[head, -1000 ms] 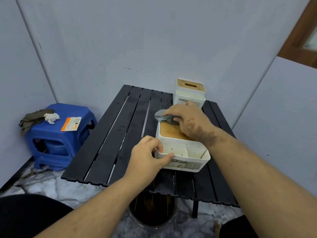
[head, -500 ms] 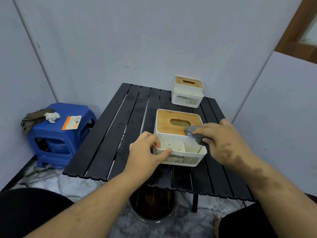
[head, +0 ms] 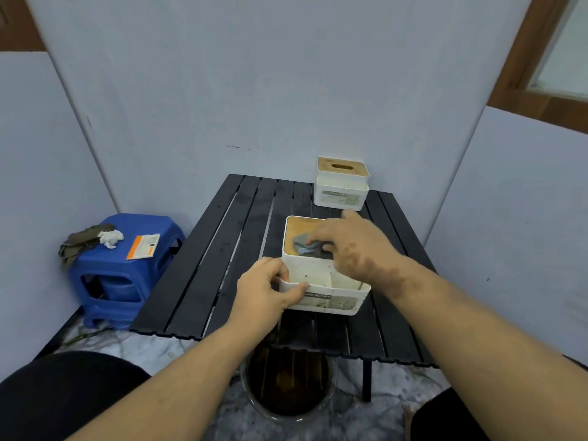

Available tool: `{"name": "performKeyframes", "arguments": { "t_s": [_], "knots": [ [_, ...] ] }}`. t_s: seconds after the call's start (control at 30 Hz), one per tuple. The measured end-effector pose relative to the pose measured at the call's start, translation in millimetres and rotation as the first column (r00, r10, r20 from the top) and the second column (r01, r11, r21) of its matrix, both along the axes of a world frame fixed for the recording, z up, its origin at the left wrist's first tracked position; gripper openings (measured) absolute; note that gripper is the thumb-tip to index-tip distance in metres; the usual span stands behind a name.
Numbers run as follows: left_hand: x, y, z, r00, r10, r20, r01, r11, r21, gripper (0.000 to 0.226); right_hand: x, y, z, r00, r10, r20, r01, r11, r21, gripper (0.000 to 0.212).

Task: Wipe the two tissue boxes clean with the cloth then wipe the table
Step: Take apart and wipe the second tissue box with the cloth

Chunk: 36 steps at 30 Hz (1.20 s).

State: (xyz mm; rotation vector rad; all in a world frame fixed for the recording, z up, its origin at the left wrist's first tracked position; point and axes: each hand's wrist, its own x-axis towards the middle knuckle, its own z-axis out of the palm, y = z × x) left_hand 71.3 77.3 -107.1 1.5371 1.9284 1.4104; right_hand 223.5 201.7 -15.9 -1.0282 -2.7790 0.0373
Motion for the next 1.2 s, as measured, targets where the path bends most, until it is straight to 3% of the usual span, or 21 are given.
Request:
{"name": "performKeyframes", "arguments": {
  "t_s": [0.1,0.17,0.27,0.57,0.77,1.0,1.2],
  "knots": [
    [-1,-1,0,1.0,0.009,-0.01,-0.009,1.0,-0.019,0.037,47,16,3,0.996,-0.084,0.028,0.085,0.996,-0.03,0.044],
    [0,-3,1,1.0,0.014,-0.016,-0.015,0.999,-0.038,0.039,76,21,-8,0.976,-0.134,-0.17,0.114,0.986,-0.124,0.044],
    [3,-7,1,1.0,0.022,-0.022,-0.023,0.998,-0.066,0.035,102,17,-25,0.842,-0.235,-0.485,0.057,0.933,-0.354,0.04],
    [12,-11,4,0.998,0.057,-0.028,-0.059,0.995,-0.077,0.019,104,-2,-42,0.781,-0.361,-0.509,0.008,0.822,-0.57,0.047],
    [-3,1,47,0.992,0.126,0.006,-0.124,0.986,-0.108,0.015,96,-17,-37,0.657,-0.399,-0.639,-0.096,0.797,-0.596,0.049],
    [-38,34,126,0.98,-0.026,-0.195,-0.026,0.965,-0.261,0.02,87,-28,-22,0.563,-0.538,-0.628,-0.193,0.653,-0.732,0.041],
    [-39,80,159,0.97,-0.172,-0.171,0.096,0.92,-0.379,0.016,85,-28,-13,0.58,-0.576,-0.576,-0.148,0.62,-0.77,0.035]
  ]
}}
